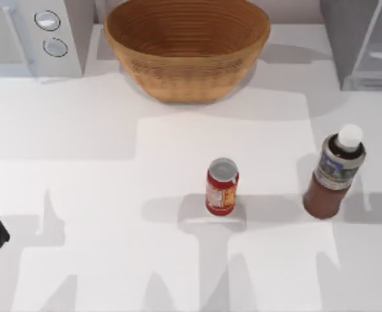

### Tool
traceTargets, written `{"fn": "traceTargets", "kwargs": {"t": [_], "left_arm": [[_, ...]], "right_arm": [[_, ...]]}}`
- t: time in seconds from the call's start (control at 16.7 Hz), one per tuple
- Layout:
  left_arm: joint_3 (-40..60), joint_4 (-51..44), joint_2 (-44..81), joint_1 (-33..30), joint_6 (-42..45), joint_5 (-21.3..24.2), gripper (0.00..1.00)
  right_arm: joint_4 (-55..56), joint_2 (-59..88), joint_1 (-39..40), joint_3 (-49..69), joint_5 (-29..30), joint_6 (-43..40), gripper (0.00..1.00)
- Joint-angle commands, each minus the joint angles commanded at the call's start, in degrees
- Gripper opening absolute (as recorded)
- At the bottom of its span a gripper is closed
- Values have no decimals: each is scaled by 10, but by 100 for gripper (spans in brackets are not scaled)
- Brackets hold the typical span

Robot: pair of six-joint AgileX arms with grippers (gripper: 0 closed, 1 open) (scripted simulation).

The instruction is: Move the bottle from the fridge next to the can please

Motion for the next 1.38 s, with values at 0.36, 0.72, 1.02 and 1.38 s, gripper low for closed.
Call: {"fn": "traceTargets", "kwargs": {"t": [0.36, 0.72, 1.02, 1.38], "left_arm": [[0, 0, 0, 0, 0, 0, 100], [0, 0, 0, 0, 0, 0, 100], [0, 0, 0, 0, 0, 0, 100], [0, 0, 0, 0, 0, 0, 100]], "right_arm": [[-167, -215, -107, -41, -110, -12, 100], [-193, -250, -126, -47, -130, -15, 100], [-230, -277, -125, -20, -129, -15, 100], [-458, -409, -126, 89, -129, -16, 100]]}}
